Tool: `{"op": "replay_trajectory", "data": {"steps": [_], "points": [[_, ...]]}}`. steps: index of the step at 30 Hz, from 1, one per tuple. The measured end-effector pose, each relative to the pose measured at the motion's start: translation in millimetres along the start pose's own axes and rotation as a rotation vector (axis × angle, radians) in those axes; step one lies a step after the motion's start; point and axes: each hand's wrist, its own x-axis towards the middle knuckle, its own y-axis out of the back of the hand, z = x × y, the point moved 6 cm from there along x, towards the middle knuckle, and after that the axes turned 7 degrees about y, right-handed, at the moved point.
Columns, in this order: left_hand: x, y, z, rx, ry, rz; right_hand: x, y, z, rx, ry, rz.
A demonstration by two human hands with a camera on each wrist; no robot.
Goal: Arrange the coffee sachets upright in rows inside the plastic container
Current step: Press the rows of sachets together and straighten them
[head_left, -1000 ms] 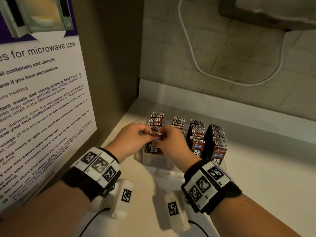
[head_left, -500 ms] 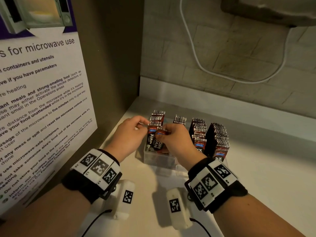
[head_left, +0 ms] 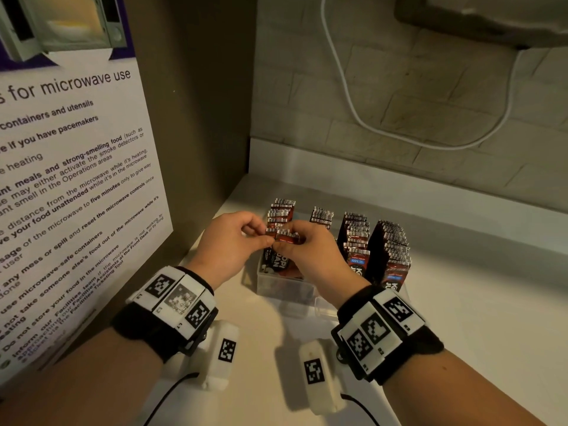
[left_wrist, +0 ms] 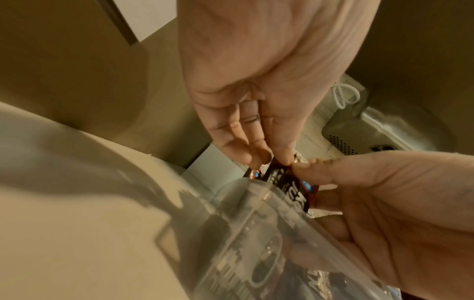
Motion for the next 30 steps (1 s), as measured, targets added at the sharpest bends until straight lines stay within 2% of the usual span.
{"op": "replay_trajectory", "data": {"steps": [2,6,13,19,22,25,27,30], "points": [[0,0,1,0.0,0.004,-0.026,-1,2,-1,0.01,0.014,-0.004],[0,-9,1,-0.008,0.026,-0.167,2,4,4,-0.02,0.032,0.051],[2,-3,3,-0.073,0.022,-0.081,5,8,6,-0.023,0.059,0.163],[6,-1,1,-0.061,0.014,-0.092,4,16,-2,-0.022,0.068,0.17],[6,1,0,-0.031,0.0,-0.065,-1,28,-12,0.067,0.038,0.167],[6,1,4,0.056,-0.034,-0.012,-5,52,-30,0.122,0.057,0.254],[5,-2,14,0.162,-0.106,0.01,-6,72,-38,0.128,0.084,0.34],[5,-16,34,0.384,-0.235,-0.043,-7,95,-43,0.033,0.115,0.401]]}}
